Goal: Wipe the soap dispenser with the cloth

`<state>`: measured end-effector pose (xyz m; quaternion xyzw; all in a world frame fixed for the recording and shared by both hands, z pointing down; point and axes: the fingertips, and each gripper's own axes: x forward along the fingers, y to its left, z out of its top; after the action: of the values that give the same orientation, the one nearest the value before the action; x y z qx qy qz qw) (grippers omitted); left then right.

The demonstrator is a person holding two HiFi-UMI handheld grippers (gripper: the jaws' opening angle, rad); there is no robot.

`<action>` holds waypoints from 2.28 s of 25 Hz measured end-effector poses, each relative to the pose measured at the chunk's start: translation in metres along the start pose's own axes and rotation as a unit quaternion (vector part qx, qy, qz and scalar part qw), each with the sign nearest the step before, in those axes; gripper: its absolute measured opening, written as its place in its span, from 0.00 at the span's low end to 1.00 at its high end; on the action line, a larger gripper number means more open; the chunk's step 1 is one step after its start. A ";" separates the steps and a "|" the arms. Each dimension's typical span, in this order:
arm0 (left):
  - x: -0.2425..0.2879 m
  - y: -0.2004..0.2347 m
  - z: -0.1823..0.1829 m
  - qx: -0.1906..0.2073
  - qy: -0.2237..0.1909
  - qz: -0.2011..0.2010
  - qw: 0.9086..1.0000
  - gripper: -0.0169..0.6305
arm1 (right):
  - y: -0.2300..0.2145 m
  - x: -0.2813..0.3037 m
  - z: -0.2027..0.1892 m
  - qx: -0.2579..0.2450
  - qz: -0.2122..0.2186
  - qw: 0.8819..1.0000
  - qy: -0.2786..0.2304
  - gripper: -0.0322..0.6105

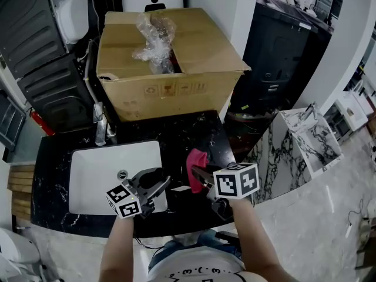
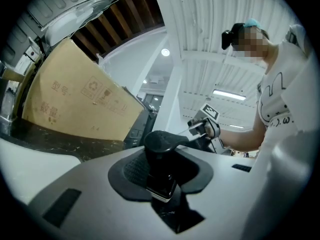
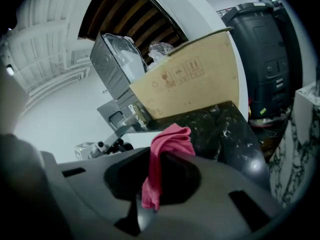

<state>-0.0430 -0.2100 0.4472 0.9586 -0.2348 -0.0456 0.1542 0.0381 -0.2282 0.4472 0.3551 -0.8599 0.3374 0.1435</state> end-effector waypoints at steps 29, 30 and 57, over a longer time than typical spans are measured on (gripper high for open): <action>0.024 -0.006 0.003 0.068 0.079 -0.023 0.994 0.20 | -0.049 -0.009 -0.039 0.020 -0.067 0.995 0.066 0.13; 0.029 -0.009 0.003 0.083 0.099 -0.034 0.991 0.20 | -0.051 -0.013 -0.033 0.026 -0.068 0.996 0.051 0.13; 0.054 -0.006 -0.004 0.101 0.079 0.372 0.919 0.34 | -0.062 -0.027 -0.017 0.065 -0.050 0.997 -0.004 0.13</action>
<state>0.0081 -0.2287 0.4480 0.8130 -0.5649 0.1153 0.0809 0.1015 -0.2346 0.4763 0.4074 -0.8182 0.3831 0.1331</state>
